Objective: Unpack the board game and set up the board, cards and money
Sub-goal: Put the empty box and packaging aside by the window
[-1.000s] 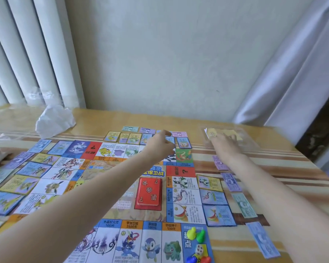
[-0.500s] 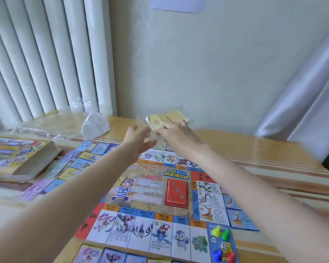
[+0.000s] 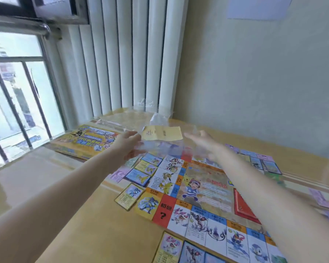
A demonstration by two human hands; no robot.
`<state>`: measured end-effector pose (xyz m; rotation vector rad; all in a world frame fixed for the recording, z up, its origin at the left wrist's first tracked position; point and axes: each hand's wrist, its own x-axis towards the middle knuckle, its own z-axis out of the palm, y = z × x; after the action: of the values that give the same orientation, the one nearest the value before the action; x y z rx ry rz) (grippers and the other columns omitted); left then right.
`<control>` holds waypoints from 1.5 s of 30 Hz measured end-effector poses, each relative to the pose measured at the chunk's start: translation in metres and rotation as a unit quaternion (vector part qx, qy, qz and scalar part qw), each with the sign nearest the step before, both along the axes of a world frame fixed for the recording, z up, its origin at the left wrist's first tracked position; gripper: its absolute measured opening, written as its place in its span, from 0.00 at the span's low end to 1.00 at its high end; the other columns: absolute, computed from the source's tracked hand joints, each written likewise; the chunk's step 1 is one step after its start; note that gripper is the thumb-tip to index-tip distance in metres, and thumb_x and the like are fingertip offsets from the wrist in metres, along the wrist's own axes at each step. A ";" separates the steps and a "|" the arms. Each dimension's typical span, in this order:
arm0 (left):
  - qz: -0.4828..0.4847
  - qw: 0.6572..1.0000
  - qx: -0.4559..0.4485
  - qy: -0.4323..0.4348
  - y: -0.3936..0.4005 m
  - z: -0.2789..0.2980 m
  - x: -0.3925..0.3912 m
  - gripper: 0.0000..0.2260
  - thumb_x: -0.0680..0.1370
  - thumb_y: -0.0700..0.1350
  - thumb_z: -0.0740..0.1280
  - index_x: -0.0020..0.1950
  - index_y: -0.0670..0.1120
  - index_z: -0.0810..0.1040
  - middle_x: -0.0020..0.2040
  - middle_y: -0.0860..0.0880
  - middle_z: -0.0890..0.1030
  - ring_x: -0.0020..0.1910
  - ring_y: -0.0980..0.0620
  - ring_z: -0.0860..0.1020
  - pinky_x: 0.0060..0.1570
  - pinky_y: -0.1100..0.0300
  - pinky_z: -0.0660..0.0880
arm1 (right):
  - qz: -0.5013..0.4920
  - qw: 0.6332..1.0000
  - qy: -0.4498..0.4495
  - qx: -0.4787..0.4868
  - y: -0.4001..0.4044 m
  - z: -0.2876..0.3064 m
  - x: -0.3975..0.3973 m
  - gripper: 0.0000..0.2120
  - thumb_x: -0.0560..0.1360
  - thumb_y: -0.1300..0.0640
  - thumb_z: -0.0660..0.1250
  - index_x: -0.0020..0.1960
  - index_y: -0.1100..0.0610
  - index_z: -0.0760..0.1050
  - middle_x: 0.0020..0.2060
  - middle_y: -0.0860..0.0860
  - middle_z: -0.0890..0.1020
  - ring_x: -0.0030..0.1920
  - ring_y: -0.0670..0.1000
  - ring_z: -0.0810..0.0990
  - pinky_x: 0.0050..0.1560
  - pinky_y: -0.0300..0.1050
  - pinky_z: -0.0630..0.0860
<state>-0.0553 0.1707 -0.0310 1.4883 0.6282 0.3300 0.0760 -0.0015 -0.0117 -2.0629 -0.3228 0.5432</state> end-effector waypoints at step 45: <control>-0.060 0.707 0.649 0.274 0.061 -0.008 -0.061 0.05 0.76 0.41 0.64 0.51 0.43 0.76 0.48 0.45 0.79 0.49 0.45 0.77 0.38 0.57 0.68 | -0.040 0.985 0.093 0.138 0.075 -0.002 -0.033 0.29 0.73 0.66 0.69 0.69 0.58 0.59 0.56 0.59 0.74 0.44 0.59 0.83 0.33 0.52 0.81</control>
<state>-0.1165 0.2317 -0.0387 3.0708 0.7903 0.2019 0.0431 0.0734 -0.0138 -1.7365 -0.1916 0.6015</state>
